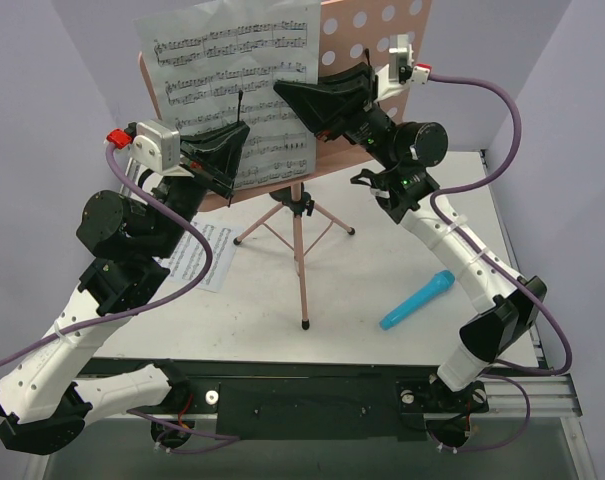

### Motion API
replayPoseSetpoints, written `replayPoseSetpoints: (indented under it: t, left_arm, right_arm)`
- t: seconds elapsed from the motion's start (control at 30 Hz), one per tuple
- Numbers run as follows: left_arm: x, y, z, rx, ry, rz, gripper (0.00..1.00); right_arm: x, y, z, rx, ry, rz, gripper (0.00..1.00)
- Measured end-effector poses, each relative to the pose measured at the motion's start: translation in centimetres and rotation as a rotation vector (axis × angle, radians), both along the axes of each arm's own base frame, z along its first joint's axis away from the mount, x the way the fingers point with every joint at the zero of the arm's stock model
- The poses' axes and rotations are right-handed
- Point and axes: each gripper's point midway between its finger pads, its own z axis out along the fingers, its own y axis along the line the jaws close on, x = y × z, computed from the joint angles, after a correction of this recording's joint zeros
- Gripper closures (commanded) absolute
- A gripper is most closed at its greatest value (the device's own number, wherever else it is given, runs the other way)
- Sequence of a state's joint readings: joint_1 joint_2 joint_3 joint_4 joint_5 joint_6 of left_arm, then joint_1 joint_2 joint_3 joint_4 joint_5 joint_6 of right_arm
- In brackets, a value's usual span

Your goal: Set up the instrument practice props

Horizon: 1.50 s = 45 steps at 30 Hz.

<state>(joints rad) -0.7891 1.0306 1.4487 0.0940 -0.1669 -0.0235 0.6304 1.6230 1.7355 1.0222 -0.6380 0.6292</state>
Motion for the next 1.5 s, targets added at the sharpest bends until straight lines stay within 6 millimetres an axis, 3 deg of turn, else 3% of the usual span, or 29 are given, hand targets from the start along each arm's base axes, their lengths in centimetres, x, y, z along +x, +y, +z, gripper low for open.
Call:
replayPoseSetpoints:
  t: [0.6,0.97,1.03,1.13,1.23,1.5]
  left_arm:
    - [0.1,0.1,-0.1,-0.007,0.006,-0.001,1.00]
    - [0.3,0.1,-0.1,-0.017,0.003,0.000,1.00]
    - [0.2,0.1,-0.1,-0.018,0.002,0.000,0.94]
    - [0.2,0.1,-0.1,-0.019,0.001,0.000,0.76]
    - [0.2,0.2,0.1,-0.025,-0.003,-0.002,0.65]
    - [-0.7,1.0,1.1,-0.063,-0.038,-0.007,0.54]
  right_arm:
    - [-0.9,0.1,1.4,0.018,-0.041,0.029,1.00]
    - [-0.9,1.0,0.5,-0.019,-0.040,0.059,1.00]
    - [-1.0,1.1,0.5,-0.020,-0.041,0.062,1.00]
    - [-1.0,1.1,0.4,-0.023,-0.043,0.065,1.00]
    - [-1.0,1.1,0.4,-0.023,-0.043,0.065,1.00]
    - [-1.0,1.1,0.4,-0.023,-0.043,0.064,0.99]
